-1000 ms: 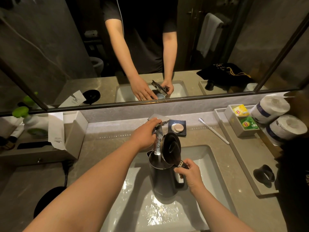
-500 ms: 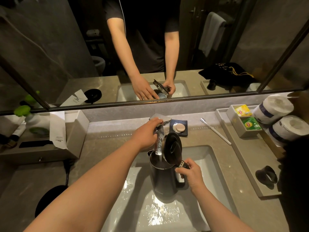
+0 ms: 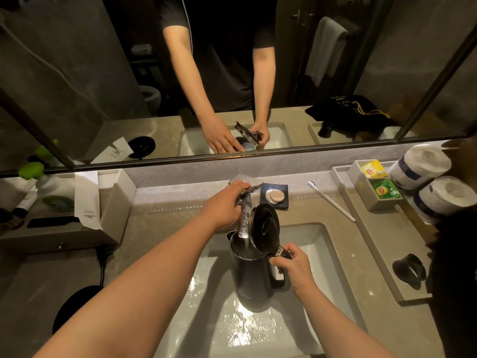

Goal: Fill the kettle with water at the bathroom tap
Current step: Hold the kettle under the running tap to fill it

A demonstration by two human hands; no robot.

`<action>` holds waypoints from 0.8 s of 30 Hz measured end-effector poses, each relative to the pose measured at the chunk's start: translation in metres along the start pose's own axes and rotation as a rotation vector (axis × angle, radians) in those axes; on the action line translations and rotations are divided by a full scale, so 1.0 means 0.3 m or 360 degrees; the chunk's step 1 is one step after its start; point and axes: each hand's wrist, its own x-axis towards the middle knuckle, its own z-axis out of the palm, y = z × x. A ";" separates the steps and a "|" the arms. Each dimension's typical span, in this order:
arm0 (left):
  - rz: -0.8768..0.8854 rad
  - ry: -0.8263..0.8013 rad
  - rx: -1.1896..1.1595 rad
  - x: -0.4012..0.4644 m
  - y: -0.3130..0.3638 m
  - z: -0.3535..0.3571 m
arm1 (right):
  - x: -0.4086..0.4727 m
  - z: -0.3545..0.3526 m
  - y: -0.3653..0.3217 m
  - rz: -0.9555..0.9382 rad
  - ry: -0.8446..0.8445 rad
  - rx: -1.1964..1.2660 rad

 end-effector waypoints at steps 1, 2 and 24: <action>0.0001 0.0002 -0.0002 0.000 0.000 0.000 | 0.001 -0.001 -0.001 0.0001 0.0000 0.0001; 0.0002 0.0003 -0.0004 0.000 0.001 0.001 | 0.002 -0.001 -0.001 0.0002 -0.0001 0.0007; -0.0013 0.0008 -0.0046 0.001 -0.004 0.005 | 0.018 -0.001 -0.005 0.0016 -0.0005 0.0003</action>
